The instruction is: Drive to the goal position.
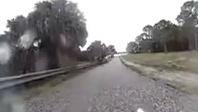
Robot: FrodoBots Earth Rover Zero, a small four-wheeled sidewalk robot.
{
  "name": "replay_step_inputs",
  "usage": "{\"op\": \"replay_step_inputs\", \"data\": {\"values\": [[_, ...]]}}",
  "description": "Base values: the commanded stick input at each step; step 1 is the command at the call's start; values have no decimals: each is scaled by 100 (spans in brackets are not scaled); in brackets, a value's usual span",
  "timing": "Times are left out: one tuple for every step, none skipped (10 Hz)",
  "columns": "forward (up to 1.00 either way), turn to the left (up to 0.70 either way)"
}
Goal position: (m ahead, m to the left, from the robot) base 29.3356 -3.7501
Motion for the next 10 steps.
{"op": "replay_step_inputs", "data": {"values": [[98, 0], [98, 0], [98, -10], [98, -36], [98, -14], [98, 0], [98, 0], [98, 0], [98, 0], [98, 0]]}}
